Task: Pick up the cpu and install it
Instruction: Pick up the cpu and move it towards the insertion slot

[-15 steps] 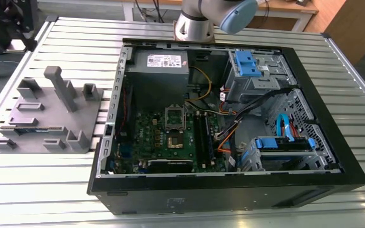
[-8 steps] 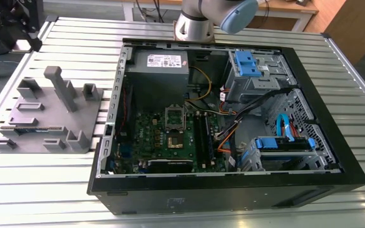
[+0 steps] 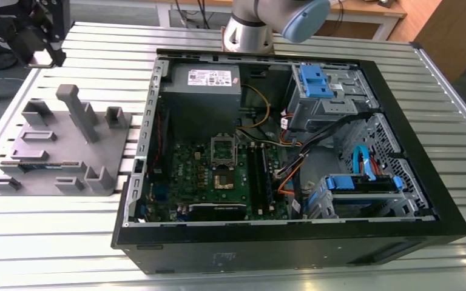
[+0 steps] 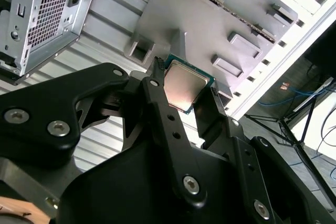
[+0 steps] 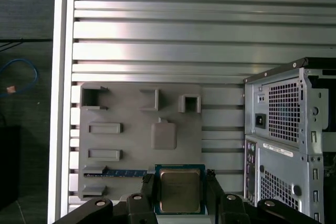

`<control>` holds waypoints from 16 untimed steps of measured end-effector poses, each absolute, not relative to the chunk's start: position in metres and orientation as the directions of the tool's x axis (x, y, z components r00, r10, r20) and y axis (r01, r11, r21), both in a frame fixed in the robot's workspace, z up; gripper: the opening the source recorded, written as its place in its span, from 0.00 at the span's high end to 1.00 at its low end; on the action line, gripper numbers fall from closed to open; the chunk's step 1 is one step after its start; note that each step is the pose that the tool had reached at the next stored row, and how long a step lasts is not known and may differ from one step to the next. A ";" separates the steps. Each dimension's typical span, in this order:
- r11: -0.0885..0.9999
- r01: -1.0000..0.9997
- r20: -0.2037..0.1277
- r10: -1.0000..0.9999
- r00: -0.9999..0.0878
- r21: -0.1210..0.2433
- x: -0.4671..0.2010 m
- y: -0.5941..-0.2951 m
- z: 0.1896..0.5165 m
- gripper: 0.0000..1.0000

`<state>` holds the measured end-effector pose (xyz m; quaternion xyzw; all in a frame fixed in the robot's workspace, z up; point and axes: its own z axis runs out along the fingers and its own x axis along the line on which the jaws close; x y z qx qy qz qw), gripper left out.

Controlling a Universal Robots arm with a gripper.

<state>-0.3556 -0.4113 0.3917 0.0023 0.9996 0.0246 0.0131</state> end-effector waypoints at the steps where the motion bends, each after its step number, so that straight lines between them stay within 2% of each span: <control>1: 0.999 0.004 -0.026 0.005 -1.000 0.049 -0.353 -0.411 0.392 0.53; 16: 0.999 0.004 -0.026 0.005 -1.000 0.049 -0.308 -0.411 0.392 0.53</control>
